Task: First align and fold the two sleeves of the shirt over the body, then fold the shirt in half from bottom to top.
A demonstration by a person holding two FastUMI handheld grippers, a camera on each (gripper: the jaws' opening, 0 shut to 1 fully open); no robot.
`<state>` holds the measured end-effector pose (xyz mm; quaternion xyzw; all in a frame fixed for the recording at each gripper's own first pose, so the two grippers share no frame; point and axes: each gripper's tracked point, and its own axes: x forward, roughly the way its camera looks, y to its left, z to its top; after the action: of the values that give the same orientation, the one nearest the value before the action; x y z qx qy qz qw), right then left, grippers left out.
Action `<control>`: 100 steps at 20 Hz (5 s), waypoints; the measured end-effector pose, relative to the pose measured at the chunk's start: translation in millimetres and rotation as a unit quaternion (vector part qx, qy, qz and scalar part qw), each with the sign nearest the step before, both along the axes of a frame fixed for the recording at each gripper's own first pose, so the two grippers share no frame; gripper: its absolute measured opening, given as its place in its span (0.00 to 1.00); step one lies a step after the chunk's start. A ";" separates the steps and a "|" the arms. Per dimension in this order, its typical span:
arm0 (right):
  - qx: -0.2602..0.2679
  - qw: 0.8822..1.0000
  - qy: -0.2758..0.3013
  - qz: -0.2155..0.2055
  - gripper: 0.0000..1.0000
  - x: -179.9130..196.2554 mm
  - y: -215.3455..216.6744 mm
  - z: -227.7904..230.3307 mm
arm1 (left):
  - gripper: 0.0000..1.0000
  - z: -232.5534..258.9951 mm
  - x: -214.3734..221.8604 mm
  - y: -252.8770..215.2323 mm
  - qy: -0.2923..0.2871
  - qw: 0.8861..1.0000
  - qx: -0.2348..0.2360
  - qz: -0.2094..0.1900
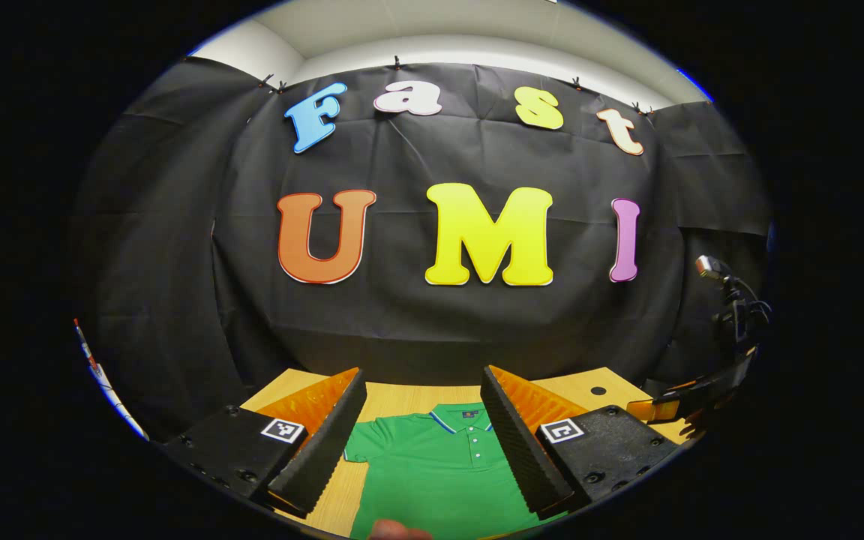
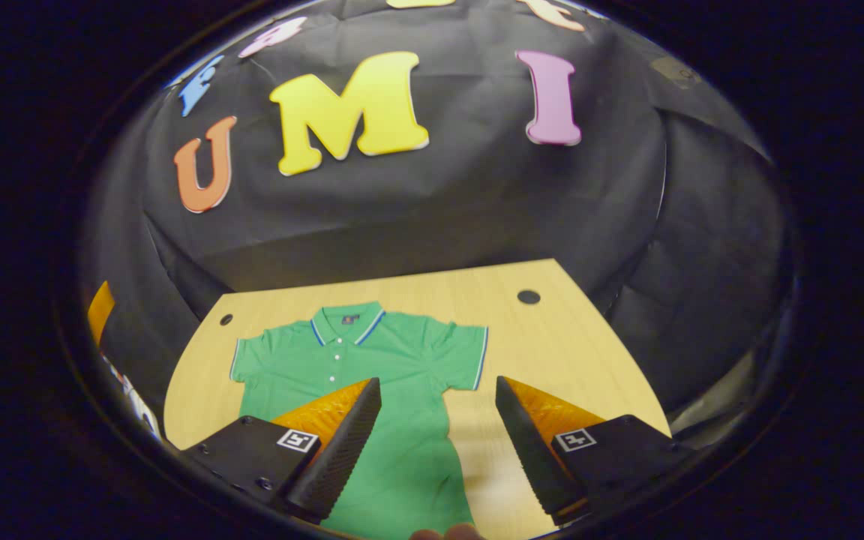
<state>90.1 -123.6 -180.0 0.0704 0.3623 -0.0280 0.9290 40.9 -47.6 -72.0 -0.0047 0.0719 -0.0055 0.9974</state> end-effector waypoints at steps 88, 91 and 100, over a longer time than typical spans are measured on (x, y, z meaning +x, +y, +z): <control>0.124 0.940 0.318 -0.023 0.28 157.8 188.6 -169.6 | 0.99 -50.1 -86.1 185.3 0.115 0.984 0.006 0.138; 0.125 0.943 0.308 -0.027 0.66 151.0 185.7 -160.6 | 0.99 -51.6 -84.0 182.2 0.117 0.985 0.002 0.130; 0.101 0.972 0.209 0.016 0.92 73.5 152.9 -76.0 | 0.99 -54.3 -60.5 156.7 0.108 0.992 -0.023 0.069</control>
<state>163.6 29.3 -256.1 0.1509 0.5508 0.0098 0.8208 -19.6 109.1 -126.3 -0.0328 0.1783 0.0622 0.9815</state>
